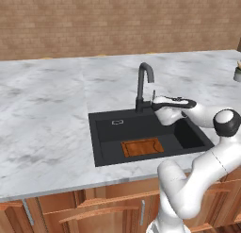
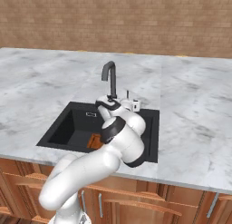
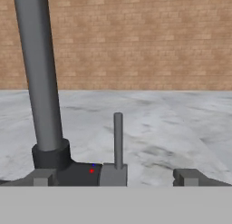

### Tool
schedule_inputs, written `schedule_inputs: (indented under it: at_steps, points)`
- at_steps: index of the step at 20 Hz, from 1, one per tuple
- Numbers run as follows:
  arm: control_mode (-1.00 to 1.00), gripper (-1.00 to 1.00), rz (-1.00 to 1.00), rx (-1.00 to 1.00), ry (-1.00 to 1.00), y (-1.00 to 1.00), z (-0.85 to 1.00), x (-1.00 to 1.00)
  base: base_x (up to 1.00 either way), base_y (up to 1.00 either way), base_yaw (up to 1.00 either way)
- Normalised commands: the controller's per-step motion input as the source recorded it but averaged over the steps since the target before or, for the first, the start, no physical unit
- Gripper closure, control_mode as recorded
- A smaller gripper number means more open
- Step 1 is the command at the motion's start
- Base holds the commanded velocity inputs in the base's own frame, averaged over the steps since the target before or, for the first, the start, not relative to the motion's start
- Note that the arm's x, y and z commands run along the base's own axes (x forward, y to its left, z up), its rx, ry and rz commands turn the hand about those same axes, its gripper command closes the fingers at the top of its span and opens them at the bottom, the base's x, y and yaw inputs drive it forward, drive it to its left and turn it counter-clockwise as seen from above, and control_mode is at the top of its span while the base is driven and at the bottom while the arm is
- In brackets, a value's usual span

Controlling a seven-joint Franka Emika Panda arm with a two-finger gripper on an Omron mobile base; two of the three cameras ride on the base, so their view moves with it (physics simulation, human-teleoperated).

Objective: Turn on the sink faucet with hot water and rinse the cutting board for ten seconds, then turn off the faucet. Push the cutting board to reach the water if necessary.

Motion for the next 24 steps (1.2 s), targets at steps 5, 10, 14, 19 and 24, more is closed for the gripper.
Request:
schedule_inputs:
  at_steps: [5,10,14,19,24]
  points:
    - [-1.0,-1.0,0.0,0.0,0.0,0.0,-0.1,0.27,0.0,0.0,0.0]
    - [-1.0,-1.0,0.0,0.0,0.0,0.0,-0.09,0.21,0.0,0.0,0.0]
    - [-1.0,-1.0,0.0,0.0,0.0,0.0,-0.07,0.18,0.0,0.0,0.0]
    - [-1.0,-1.0,0.0,0.0,0.0,0.0,-0.02,0.14,0.0,0.0,0.0]
    - [-1.0,-1.0,0.0,0.0,0.0,0.0,0.0,0.15,0.0,0.0,0.0]
